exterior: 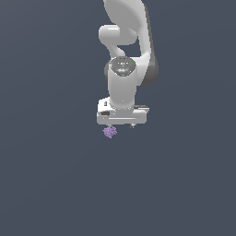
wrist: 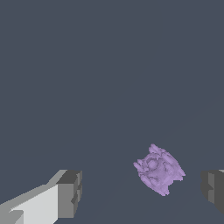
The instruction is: Pick up the object and move it to a goal position.
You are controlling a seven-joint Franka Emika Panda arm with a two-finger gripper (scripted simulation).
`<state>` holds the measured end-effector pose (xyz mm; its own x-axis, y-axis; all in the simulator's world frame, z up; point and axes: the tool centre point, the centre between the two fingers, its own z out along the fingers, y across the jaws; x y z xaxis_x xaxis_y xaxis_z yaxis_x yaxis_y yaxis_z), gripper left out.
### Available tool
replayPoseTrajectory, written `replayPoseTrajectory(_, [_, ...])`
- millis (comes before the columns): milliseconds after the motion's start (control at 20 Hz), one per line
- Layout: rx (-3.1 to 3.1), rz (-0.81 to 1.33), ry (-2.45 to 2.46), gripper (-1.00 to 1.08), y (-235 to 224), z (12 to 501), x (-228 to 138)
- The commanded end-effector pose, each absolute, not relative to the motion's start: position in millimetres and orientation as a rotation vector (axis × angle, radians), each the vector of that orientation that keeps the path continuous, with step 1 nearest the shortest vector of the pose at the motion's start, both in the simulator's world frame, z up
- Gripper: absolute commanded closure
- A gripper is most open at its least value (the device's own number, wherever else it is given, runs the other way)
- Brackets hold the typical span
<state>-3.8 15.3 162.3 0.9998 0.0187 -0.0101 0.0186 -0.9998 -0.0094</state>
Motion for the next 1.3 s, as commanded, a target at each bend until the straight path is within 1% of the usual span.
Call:
replayPoseTrajectory(0, [-3.132, 0.016, -0.029, -0.92, 15, 162, -4])
replayPoseTrajectory(450, [-3.124, -0.009, 0.095, -0.92, -12, 169, -4])
replayPoseTrajectory(850, [-3.123, -0.008, 0.129, -0.92, -12, 166, -5])
replayPoseTrajectory(1250, [-3.111, -0.004, 0.31, -0.92, -17, 151, -13])
